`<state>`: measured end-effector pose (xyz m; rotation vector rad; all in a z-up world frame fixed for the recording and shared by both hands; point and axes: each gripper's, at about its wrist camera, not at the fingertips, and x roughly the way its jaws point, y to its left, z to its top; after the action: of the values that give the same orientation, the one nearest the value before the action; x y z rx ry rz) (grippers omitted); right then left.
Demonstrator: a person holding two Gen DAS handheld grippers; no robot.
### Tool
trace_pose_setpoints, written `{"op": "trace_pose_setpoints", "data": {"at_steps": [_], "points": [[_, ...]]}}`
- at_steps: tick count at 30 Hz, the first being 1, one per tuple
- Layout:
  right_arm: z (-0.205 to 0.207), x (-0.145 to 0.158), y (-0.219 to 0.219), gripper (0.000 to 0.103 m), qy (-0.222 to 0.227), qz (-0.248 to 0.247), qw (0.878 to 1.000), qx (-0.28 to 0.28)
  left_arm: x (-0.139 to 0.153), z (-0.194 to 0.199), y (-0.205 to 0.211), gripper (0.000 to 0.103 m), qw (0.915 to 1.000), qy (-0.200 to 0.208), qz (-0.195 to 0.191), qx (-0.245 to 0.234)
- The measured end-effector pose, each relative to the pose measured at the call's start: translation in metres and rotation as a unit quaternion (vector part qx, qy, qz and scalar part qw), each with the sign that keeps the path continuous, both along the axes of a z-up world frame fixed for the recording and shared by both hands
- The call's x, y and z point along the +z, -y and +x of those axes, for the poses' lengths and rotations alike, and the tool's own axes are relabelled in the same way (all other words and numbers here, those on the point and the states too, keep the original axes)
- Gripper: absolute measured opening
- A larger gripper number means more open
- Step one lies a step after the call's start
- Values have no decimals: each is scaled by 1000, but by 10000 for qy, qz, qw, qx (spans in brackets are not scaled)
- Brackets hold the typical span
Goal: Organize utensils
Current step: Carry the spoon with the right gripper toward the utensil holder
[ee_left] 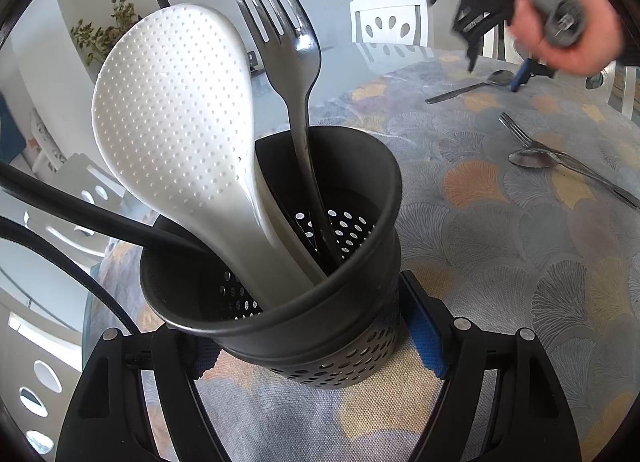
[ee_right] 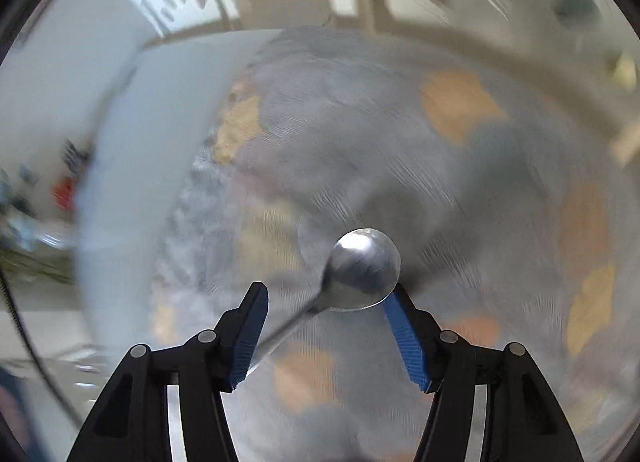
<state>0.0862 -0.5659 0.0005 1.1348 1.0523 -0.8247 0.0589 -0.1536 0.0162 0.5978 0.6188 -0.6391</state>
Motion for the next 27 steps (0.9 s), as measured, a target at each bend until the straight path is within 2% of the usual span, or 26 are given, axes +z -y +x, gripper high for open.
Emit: {"op": "trace_pose_setpoints", "data": {"at_steps": [1, 2, 3, 4, 5, 6, 7, 8, 9, 11, 12, 13, 15, 16, 17, 19, 21, 23, 27], "points": [[20, 1, -7, 78, -332, -271, 9986, 312, 0, 0, 0, 76, 10000, -4, -5, 1], [34, 0, -13, 81, -556, -386, 9960, 579, 0, 1, -1, 76, 10000, -8, -7, 0], [53, -2, -24, 81, -961, -670, 9878, 1029, 0, 1, -1, 76, 10000, -12, -13, -2], [64, -2, -32, 79, -1126, -918, 9804, 1328, 0, 1, -1, 76, 10000, -17, -21, -4], [73, 1, -40, 71, -1150, -1250, 9721, 1619, 0, 1, -2, 76, 10000, -23, -27, -4], [79, 4, -47, 66, -1108, -1502, 9648, 1855, 0, 1, -3, 76, 10000, -28, -30, -3], [84, 7, -52, 53, -1049, -1688, 9574, 2093, 1, 2, -3, 76, 10000, -32, -34, -3], [87, 9, -57, 34, -962, -1766, 9525, 2288, 1, 2, -4, 76, 10000, -36, -35, -3], [91, 12, -62, 25, -844, -1774, 9494, 2450, 1, 2, -4, 76, 10000, -38, -36, -5], [95, 18, -70, 11, -744, -1883, 9401, 2744, 1, 3, -4, 76, 10000, -53, -42, -9], [94, 21, -73, 8, -613, -1874, 9384, 2837, 1, 3, -5, 76, 10000, -59, -44, -9], [93, 24, -75, 0, -403, -1826, 9368, 2958, 1, 3, -5, 76, 10000, -61, -43, -7], [87, 27, -81, 0, 92, -1528, 9334, 3246, 2, 3, -5, 76, 10000, -60, -41, -8], [84, 28, -84, 0, 523, -1159, 9281, 3499, 2, 3, -5, 76, 10000, -61, -43, -10], [84, 28, -88, 0, 691, -1001, 9229, 3652, 2, 3, -5, 76, 10000, -62, -43, -9], [81, 32, -99, 0, 863, -915, 9050, 4063, 2, 3, -5, 76, 10000, -59, -39, -5], [80, 34, -105, 0, 792, -980, 8978, 4220, 2, 3, -5, 76, 10000, -52, -30, -4], [79, 29, -94, 2, 685, -968, 9059, 4065, 2, 3, -4, 76, 10000, -47, -24, -2], [51, 17, -36, 8, 706, -419, 9479, 3077, 1, 3, -3, 76, 10000, -34, -3, 7]]}}
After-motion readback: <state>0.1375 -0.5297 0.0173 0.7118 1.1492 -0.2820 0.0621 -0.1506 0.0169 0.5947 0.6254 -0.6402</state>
